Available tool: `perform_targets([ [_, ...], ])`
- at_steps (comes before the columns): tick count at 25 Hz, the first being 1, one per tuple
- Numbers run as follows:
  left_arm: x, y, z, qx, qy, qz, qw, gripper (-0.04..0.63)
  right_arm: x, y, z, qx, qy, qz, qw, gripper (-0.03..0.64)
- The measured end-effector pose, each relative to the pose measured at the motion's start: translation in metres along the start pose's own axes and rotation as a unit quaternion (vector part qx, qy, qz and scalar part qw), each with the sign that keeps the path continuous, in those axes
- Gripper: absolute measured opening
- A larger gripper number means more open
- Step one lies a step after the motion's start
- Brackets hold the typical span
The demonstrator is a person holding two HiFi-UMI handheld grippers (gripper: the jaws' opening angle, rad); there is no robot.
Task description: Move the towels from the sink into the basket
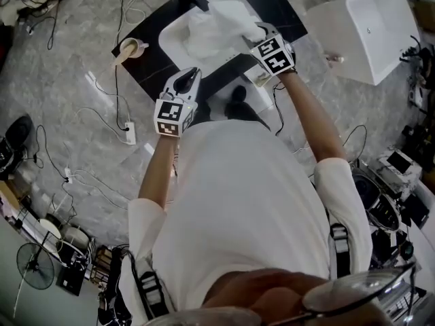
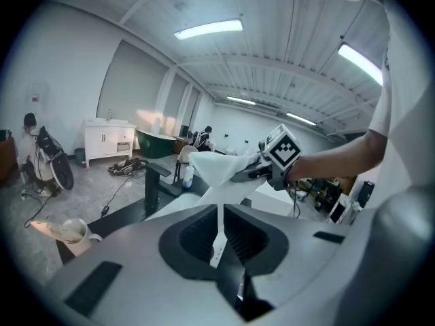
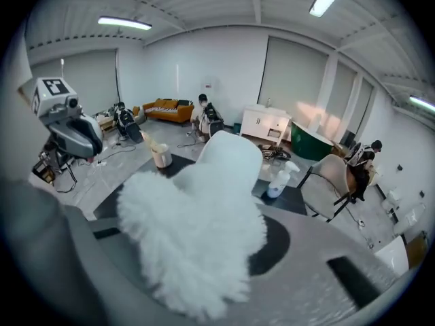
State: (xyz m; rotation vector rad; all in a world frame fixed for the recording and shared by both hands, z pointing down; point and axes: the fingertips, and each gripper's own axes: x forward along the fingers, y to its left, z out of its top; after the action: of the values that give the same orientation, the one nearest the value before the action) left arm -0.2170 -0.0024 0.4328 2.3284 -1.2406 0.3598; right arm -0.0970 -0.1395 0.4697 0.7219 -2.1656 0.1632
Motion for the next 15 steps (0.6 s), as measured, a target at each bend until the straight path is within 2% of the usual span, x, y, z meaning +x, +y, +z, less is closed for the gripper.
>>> perform_targets([
  [7,0.002,-0.020,0.043,0.025,-0.026,-0.013,0.9993,0.031,-0.095,-0.038,0.060,0.029,-0.108,-0.053,0.992,0.100],
  [15,0.017,-0.051,0.070,0.036,-0.034,-0.033,0.9982,0.031,-0.209,-0.078,0.084,0.060,-0.198,-0.103,0.973,0.100],
])
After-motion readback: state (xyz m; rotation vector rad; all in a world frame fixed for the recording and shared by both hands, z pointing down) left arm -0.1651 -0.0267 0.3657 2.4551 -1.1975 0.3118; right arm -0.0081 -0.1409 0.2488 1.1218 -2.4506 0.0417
